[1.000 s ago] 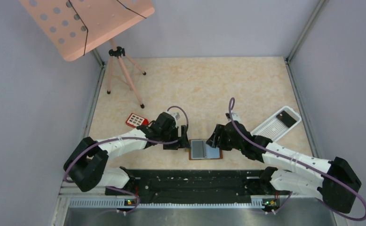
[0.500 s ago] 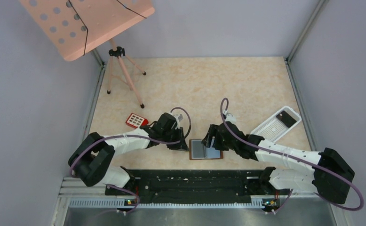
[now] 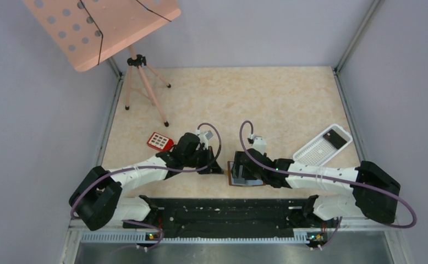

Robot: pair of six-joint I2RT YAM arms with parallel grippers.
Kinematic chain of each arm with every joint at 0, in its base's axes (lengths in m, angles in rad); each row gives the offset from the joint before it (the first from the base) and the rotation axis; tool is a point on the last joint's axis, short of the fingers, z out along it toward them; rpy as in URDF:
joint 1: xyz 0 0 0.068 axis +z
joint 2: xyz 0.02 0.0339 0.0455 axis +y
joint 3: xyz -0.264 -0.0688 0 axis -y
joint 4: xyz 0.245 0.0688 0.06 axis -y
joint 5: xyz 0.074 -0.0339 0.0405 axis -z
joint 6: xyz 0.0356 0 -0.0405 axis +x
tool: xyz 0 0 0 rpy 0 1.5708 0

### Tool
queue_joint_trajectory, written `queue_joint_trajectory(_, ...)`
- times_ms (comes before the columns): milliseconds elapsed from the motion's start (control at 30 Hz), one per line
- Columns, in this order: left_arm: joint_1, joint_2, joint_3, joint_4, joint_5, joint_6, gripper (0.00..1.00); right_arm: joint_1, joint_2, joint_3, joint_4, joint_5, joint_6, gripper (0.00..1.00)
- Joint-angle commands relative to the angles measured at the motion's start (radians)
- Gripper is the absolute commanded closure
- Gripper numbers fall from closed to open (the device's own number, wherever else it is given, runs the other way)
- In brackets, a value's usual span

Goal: Take the credit cards out of the card holder
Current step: Remove the credit card from the card holder.

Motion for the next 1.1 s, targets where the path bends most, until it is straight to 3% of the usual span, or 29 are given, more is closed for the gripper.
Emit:
queue_joint_trajectory(0, 0.0, -0.042, -0.014, 0.082, 0.028, -0.028, 1.0, 0.018, 0.016, 0.035, 0.018, 0.045, 0.006, 0.24)
queue_joint_trajectory(267, 0.001, -0.057, -0.018, 0.074, 0.024, -0.029, 1.0, 0.018, 0.043, 0.015, 0.052, 0.028, 0.002, 0.29)
queue_joint_trajectory(600, 0.0, -0.072, -0.016, 0.043, 0.007, -0.014, 1.0, 0.017, 0.035, -0.002, 0.042, 0.058, 0.006, 0.5)
queue_joint_trajectory(1067, 0.001, -0.085, -0.01, 0.007, -0.026, 0.007, 1.0, 0.018, -0.021, 0.008, -0.092, 0.133, 0.023, 0.49)
